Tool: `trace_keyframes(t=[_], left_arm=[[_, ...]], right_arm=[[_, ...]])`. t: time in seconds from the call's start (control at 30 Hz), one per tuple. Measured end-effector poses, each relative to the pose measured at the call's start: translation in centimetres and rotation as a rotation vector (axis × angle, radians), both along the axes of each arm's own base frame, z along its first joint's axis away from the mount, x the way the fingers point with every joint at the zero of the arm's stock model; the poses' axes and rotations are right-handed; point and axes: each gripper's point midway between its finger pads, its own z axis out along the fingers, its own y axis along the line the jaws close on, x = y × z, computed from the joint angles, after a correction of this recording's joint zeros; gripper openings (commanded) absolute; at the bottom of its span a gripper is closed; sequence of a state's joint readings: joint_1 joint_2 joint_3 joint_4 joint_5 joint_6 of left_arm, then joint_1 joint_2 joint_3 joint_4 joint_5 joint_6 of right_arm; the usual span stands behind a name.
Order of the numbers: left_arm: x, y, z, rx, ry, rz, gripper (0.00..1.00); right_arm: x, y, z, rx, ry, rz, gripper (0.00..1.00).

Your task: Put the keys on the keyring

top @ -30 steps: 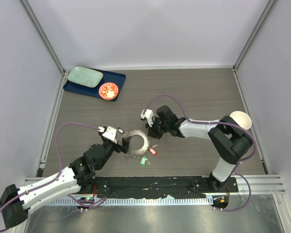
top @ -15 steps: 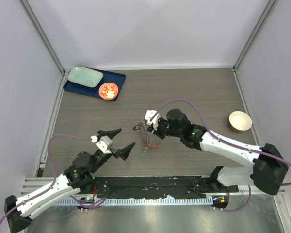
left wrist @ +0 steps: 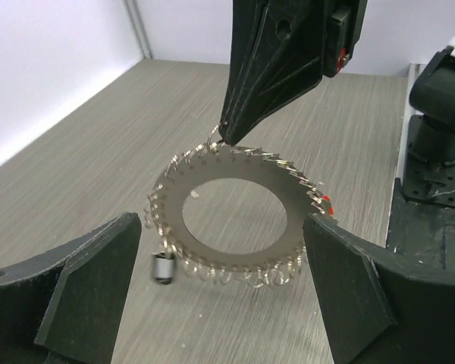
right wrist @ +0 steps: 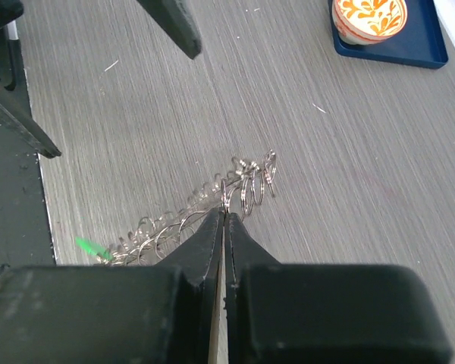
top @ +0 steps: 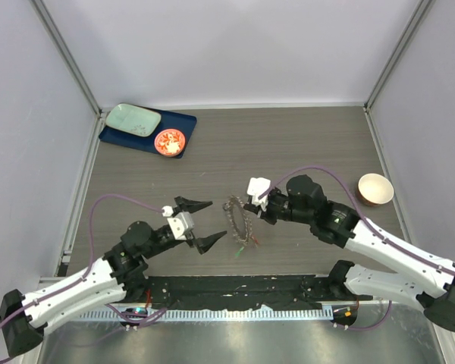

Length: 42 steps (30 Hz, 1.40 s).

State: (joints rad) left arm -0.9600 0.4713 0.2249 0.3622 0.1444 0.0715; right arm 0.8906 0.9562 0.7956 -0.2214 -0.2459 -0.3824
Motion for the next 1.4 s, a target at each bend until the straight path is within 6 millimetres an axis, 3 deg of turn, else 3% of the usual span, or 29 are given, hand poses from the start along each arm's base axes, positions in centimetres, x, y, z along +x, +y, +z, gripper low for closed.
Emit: trace_keyframes(t=[0.23, 0.4, 0.5, 0.97, 1.4], left_arm=[[-0.4, -2.8, 3.5, 0.077, -0.033, -0.117, 0.8], [-0.2, -4.6, 5.0, 0.156, -0.037, -0.183, 0.6], [0.0, -5.1, 4.8, 0.208, -0.031, -0.198, 0.48], [0.5, -5.8, 0.3, 0.387, 0.048, -0.232, 0.39], [0.7, -6.3, 1.5, 0.349, 0.025, -0.235, 0.37]], right_arm=[[-1.4, -1.2, 1.9, 0.02, -0.021, 0.024, 0.01], [-2.0, -1.2, 1.2, -0.008, -0.01, 0.047, 0.01], [-2.3, -1.0, 1.2, -0.011, -0.015, 0.062, 0.01], [-2.8, -0.7, 1.2, -0.014, -0.021, 0.083, 0.01], [-2.9, -0.6, 1.2, -0.013, -0.021, 0.088, 0.01]])
